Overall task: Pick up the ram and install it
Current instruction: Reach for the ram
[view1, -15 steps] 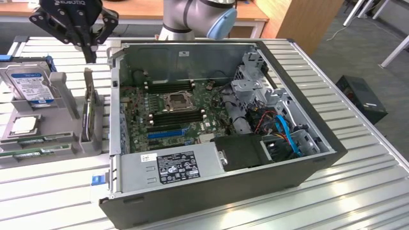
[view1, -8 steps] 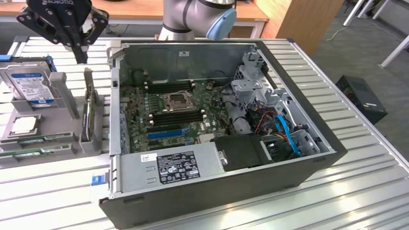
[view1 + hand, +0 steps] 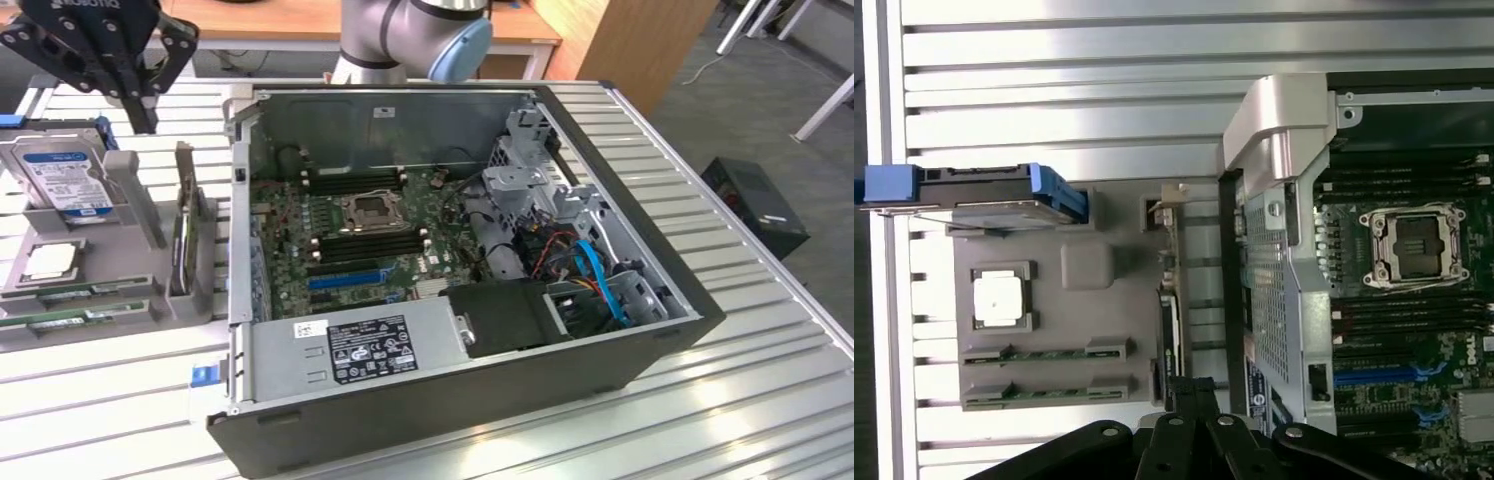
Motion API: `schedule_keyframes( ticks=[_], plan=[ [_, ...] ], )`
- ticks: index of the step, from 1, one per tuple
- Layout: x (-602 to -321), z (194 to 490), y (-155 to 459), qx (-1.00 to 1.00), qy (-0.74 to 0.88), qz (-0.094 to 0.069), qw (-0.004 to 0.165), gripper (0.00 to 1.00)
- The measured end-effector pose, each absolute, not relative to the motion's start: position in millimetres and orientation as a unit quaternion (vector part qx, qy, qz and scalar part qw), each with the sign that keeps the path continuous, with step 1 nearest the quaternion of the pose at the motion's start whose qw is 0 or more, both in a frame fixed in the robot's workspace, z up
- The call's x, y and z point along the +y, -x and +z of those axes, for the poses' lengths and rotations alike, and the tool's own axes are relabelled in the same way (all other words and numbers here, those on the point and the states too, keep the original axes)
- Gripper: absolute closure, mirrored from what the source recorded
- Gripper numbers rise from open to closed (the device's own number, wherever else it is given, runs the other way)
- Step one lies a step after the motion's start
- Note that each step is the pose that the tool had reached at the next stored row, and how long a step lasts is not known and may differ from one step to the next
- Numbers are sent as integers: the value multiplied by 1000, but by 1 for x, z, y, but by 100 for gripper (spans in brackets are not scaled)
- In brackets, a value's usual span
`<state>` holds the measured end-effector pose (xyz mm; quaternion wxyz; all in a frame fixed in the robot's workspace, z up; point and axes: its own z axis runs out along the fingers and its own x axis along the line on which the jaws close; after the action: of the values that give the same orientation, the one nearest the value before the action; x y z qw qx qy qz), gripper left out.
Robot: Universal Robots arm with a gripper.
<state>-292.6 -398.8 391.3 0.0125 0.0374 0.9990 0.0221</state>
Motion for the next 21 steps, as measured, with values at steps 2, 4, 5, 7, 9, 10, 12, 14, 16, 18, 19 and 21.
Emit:
schedule_keyframes(
  ticks=[2, 4, 5, 7, 9, 10, 12, 14, 16, 18, 19, 21],
  plan=[
    [-399, 391, 298, 999, -37, 22, 12, 89],
    [-399, 391, 303, 999, -37, 22, 13, 89],
    [-399, 391, 306, 999, -37, 22, 12, 89],
    [-399, 391, 311, 999, -37, 22, 13, 89],
    [-399, 391, 316, 999, -37, 22, 12, 89],
    [-399, 391, 319, 999, -37, 22, 13, 89],
    [-399, 391, 325, 999, -37, 22, 12, 89],
    [-399, 391, 330, 999, -37, 22, 12, 89],
    [-399, 391, 336, 999, -37, 22, 12, 89],
    [-399, 390, 341, 999, -37, 22, 12, 89],
    [-399, 390, 344, 999, -37, 22, 12, 89],
    [-399, 390, 350, 999, -37, 22, 13, 89]
  ],
)
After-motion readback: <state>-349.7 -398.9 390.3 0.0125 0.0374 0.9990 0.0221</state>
